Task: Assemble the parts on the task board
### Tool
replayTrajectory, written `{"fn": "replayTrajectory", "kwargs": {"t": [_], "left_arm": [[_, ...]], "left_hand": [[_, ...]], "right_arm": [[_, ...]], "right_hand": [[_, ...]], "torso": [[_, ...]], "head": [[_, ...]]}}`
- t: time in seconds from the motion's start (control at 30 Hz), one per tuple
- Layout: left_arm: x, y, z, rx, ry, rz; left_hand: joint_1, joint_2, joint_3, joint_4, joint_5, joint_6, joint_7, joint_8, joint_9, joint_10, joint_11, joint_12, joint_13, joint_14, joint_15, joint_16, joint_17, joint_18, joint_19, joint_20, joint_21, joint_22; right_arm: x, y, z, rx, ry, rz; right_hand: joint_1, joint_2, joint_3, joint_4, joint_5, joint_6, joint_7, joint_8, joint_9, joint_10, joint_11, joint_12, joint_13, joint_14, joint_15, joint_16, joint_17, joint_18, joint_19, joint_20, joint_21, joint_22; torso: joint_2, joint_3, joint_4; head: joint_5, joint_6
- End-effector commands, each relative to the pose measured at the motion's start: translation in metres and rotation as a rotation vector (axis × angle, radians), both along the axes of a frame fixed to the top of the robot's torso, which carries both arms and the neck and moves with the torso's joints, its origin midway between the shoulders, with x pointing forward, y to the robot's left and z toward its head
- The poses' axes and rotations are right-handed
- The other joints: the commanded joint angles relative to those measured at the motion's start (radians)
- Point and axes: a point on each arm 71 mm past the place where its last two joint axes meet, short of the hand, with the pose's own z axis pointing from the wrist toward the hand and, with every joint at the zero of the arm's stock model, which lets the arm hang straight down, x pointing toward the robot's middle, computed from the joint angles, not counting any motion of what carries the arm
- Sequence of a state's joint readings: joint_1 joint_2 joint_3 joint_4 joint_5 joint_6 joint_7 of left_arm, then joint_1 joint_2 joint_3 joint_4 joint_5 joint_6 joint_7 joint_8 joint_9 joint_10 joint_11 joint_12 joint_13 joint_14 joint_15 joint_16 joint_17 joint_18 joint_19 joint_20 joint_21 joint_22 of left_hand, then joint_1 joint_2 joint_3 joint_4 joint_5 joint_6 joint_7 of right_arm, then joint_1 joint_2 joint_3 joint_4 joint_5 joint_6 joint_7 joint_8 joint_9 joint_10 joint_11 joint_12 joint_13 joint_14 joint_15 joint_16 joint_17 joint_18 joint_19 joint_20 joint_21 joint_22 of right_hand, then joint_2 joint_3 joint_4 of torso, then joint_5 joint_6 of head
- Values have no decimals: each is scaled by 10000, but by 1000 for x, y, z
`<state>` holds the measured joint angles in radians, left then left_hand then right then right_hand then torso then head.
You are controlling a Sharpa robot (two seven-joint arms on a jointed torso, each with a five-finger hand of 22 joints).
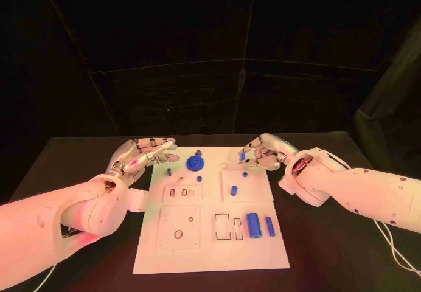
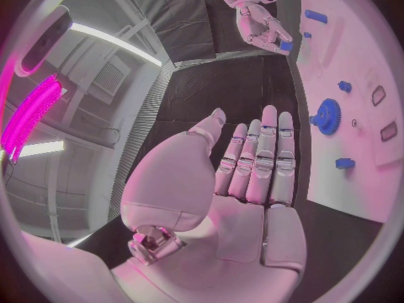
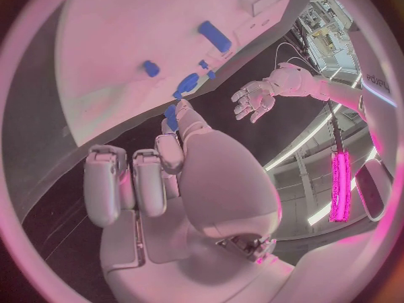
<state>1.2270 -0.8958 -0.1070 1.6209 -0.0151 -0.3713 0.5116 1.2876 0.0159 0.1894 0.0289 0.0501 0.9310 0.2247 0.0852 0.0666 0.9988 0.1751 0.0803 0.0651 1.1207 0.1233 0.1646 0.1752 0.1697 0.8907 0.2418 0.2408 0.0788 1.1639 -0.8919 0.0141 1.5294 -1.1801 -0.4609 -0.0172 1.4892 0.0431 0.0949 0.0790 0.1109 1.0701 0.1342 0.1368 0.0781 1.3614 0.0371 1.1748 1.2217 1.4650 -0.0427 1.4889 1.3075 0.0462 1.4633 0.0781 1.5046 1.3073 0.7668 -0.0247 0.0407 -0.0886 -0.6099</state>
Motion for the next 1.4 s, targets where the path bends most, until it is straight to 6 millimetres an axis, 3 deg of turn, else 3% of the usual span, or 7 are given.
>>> {"fn": "replayTrajectory", "kwargs": {"t": [0.03,0.33,0.6,0.73,0.83,1.07,1.4], "left_arm": [[2,-1,0,-232,128,-34],[5,1,-1,-304,200,75],[7,4,0,-286,168,162],[7,5,0,-269,166,199],[8,5,0,-258,164,223],[8,4,0,-268,159,197],[8,4,0,-274,167,174]], "left_hand": [[44,47,12,-51,-1,52,50,-69,-8,39,30,-40,-9,58,27,-50,12,147,68,-9,-16,-16],[37,56,24,-58,-1,69,38,-69,-5,64,21,-35,-5,61,26,-62,14,148,70,-9,-21,-21],[39,59,33,-68,0,78,33,-69,-4,75,17,-34,-3,62,24,-69,16,148,69,-9,-25,-24],[39,59,34,-69,0,78,33,-69,-4,76,17,-34,-3,62,24,-70,16,148,69,-9,-25,-24],[39,59,34,-69,0,78,33,-69,-4,76,17,-34,-3,62,24,-70,16,148,69,-9,-25,-24],[44,58,42,-80,0,84,30,-70,-4,84,14,-34,-3,64,22,-75,17,149,70,-10,-27,-27],[44,58,42,-80,0,84,30,-70,-4,84,14,-34,-3,64,22,-75,17,149,70,-10,-27,-27]], "right_arm": [[-4,29,3,-623,354,-321],[-5,105,2,-1554,202,685],[-11,143,-10,-2308,-15,1317],[-14,152,-16,-2516,-8,1464],[-17,159,-21,-2670,-29,1553],[-22,169,-31,-2865,-9,1713],[-25,171,-38,-3064,41,1703]], "right_hand": [[-84,39,83,-4,33,313,-273,-48,41,142,-140,-60,-7,750,-8,13,1230,-113,-18,-82,15,1170],[-284,-62,134,32,80,303,-262,-85,26,80,-130,-193,-107,729,4,-46,1138,-99,-61,-68,-13,1114],[-452,-181,223,41,298,281,-252,-139,5,46,-124,-292,-178,732,9,-49,1142,-102,-46,-60,-8,1133],[-510,-210,286,38,397,276,-249,-164,-3,67,-124,-282,-169,738,10,-41,1156,-106,-33,-58,0,1149],[-529,-228,299,36,424,276,-248,-171,-5,68,-122,-286,-171,738,10,-45,1151,-105,-35,-58,-2,1146],[-575,-272,320,36,465,277,-244,-183,-9,69,-119,-294,-174,737,12,-49,1145,-104,-35,-57,-3,1144],[-595,-303,327,31,473,278,-244,-189,-11,78,-118,-280,-162,737,13,-50,1144,-105,-34,-56,-3,1146]], "torso": [[-104,-68,10],[-221,-140,75],[-229,-137,63],[-227,-139,101],[-235,-135,114],[-224,-124,79],[-223,-116,76]], "head": [[99,-71],[297,-202],[493,-275],[465,-285],[522,-335],[642,-382],[685,-442]]}}
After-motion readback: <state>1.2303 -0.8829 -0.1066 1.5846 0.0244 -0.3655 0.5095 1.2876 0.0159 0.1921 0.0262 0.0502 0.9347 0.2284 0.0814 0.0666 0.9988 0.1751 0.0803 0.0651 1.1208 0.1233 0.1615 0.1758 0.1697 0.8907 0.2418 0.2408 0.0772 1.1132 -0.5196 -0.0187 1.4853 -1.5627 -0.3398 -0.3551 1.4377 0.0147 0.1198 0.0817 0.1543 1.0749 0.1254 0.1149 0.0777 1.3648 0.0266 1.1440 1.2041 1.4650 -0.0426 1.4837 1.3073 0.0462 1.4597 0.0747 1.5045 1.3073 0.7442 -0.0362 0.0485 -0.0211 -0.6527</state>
